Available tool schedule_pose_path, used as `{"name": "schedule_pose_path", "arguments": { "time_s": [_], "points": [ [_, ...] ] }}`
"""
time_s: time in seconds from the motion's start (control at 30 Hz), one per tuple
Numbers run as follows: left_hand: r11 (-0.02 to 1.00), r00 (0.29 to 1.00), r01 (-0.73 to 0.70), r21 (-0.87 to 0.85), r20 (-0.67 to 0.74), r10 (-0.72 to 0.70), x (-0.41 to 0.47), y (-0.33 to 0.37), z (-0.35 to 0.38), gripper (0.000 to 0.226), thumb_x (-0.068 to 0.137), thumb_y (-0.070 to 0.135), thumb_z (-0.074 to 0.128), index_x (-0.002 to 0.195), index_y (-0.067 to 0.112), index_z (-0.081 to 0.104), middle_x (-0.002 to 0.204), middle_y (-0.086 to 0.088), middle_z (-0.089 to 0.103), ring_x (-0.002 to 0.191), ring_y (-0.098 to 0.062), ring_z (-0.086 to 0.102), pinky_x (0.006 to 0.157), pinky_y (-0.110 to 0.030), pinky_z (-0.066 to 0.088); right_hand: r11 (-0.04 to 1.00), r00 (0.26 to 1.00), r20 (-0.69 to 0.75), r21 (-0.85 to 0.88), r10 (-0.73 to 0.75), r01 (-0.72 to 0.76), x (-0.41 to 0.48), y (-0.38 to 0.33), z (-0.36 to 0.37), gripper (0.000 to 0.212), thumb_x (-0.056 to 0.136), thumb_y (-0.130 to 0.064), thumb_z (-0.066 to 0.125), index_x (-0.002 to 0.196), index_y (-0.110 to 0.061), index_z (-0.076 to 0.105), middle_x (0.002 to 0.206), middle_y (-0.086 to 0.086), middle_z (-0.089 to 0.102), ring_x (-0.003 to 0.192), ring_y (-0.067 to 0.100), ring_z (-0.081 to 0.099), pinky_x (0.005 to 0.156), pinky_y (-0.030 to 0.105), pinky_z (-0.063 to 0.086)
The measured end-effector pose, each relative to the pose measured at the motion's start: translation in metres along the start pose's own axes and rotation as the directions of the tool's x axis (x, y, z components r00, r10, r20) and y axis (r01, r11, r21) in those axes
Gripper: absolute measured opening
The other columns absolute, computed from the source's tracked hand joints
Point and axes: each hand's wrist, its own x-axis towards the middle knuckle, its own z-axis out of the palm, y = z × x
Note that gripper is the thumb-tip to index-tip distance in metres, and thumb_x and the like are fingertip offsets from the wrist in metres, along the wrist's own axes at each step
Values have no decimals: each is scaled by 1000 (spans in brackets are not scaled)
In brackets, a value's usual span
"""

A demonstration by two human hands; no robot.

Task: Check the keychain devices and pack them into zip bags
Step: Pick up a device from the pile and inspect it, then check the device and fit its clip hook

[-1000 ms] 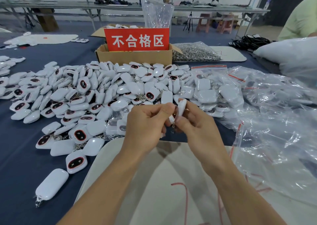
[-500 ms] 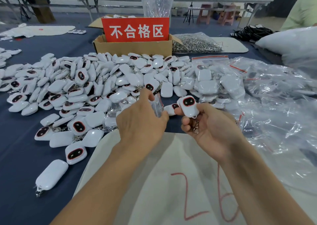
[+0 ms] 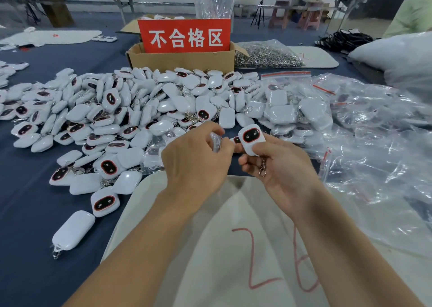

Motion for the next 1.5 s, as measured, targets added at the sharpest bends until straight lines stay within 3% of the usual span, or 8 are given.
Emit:
{"name": "schedule_pose_path", "arguments": {
  "time_s": [0.3,0.63,0.83,0.97,1.1,1.27,1.37,1.5],
  "points": [
    [942,991,-130,310,60,118,2,-4,-9,43,90,47,55,133,44,53,85,6,71,85,-27,69,67,-34,33,933,981,-100,-338,-165,123,5,8,-1,24,98,-1,57,107,-14,75,79,7,71,64,16,54,57,22,46],
    [884,894,-442,-154,2,447,-7,10,-16,50,100,11,53,148,22,55,99,3,70,89,-18,61,81,-35,49,890,993,-9,-445,-115,99,19,22,32,20,79,-10,62,69,-19,76,60,6,67,54,15,56,51,26,44],
    [945,924,-103,-311,-381,-25,33,-33,-52,39,99,16,50,133,22,68,77,5,63,74,-18,59,81,-44,52,831,992,-6,-547,-124,100,30,25,27,25,81,-4,69,91,-25,79,63,1,66,50,11,46,47,20,37],
    [754,713,234,-613,-420,-562,52,-67,-66,39,91,12,47,115,31,72,80,6,69,70,4,56,67,-7,40,714,969,-114,-696,-218,79,32,36,27,26,85,-7,67,95,-28,78,71,-7,76,55,15,57,57,25,46],
    [713,709,285,-640,-360,-606,52,-66,-61,38,87,12,48,104,36,71,82,9,71,71,0,59,69,-17,43,279,929,-207,-953,-306,-120,39,40,37,17,96,-31,61,102,-20,73,91,1,74,86,24,66,66,26,42],
    [825,801,290,-485,-349,-487,47,-53,-54,35,85,14,48,98,40,67,74,9,65,72,-17,62,75,-36,52,104,980,-7,-994,-201,14,16,29,43,33,87,-59,64,114,-40,67,83,-11,67,78,21,54,73,32,41],
    [885,897,286,-367,-222,-382,41,-47,-46,29,89,19,56,105,40,67,83,15,66,83,-17,64,84,-43,53,352,987,91,-927,-129,132,7,19,29,23,91,-45,68,114,-39,71,82,-1,73,77,22,65,76,35,56],
    [978,979,11,-210,199,31,19,-23,-16,43,88,32,69,131,36,66,129,16,67,116,-4,55,104,-33,43,584,849,-170,-790,-500,185,12,9,4,31,88,-9,65,81,-35,79,66,-15,71,59,0,59,64,16,45]
  ]
}}
